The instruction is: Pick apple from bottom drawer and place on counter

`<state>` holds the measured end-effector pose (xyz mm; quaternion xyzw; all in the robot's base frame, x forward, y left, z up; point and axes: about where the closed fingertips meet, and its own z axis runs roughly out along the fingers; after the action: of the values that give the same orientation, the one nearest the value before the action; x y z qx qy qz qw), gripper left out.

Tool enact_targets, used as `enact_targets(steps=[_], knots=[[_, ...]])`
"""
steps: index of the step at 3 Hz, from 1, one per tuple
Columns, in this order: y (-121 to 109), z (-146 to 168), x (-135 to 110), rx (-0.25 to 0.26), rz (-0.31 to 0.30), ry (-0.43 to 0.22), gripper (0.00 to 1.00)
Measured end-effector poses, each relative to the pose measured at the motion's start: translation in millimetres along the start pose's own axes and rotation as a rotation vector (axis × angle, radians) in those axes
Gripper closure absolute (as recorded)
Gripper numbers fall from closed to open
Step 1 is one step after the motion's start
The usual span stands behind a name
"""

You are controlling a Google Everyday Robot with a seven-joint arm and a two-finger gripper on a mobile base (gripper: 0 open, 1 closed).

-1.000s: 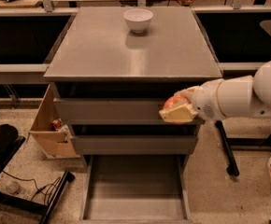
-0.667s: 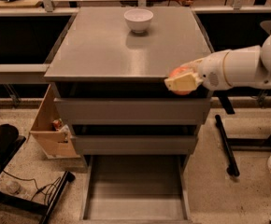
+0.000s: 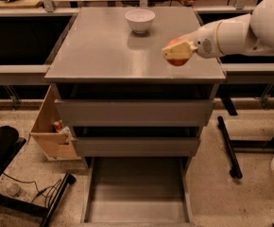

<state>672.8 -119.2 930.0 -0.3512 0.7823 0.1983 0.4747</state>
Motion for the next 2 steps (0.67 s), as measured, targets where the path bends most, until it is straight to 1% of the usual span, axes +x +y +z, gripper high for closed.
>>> enact_targets(steps=[1,2], knots=[[-33,32,-4,-0.011,0.076,-0.010,1.00],[-59,73,15,-0.023,0.176,0.014,1.00]])
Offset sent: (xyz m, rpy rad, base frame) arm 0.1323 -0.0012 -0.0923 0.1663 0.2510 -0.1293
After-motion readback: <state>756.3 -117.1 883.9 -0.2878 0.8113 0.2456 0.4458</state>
